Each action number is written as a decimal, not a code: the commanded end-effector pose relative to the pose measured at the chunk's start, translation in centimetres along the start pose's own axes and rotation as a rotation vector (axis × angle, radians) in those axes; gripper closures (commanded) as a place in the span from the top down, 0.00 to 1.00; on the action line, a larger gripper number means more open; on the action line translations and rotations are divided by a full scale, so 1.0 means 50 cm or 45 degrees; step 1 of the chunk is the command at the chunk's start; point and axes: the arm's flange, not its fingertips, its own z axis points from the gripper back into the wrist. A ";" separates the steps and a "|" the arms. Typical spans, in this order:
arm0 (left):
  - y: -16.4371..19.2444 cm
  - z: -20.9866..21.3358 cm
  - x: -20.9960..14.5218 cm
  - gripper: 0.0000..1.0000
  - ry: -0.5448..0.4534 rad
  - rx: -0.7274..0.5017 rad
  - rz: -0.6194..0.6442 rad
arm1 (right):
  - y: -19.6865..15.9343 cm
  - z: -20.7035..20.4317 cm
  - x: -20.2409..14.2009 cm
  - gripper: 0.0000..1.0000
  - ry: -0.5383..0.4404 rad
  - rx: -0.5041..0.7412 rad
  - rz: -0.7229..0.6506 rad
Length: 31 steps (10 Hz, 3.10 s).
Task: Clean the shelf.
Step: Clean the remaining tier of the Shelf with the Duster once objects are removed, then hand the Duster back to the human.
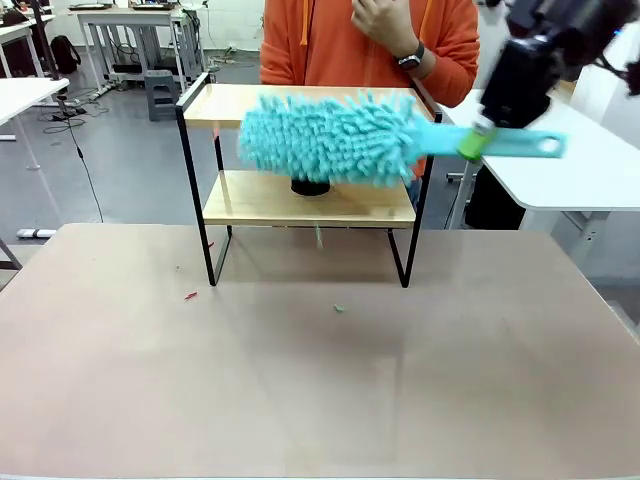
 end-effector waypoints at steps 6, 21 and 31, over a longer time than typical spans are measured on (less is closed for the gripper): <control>0.000 -0.005 -0.002 1.00 -0.022 -0.027 -0.027 | -0.090 0.056 -0.101 0.12 -0.026 0.313 0.034; 0.000 -0.005 -0.002 1.00 -0.022 -0.027 -0.027 | -0.416 0.072 -0.693 0.12 -0.974 0.735 -0.664; -0.083 -0.056 0.040 1.00 0.117 -0.155 -0.208 | -0.376 0.168 -0.702 0.12 -1.052 0.627 -0.432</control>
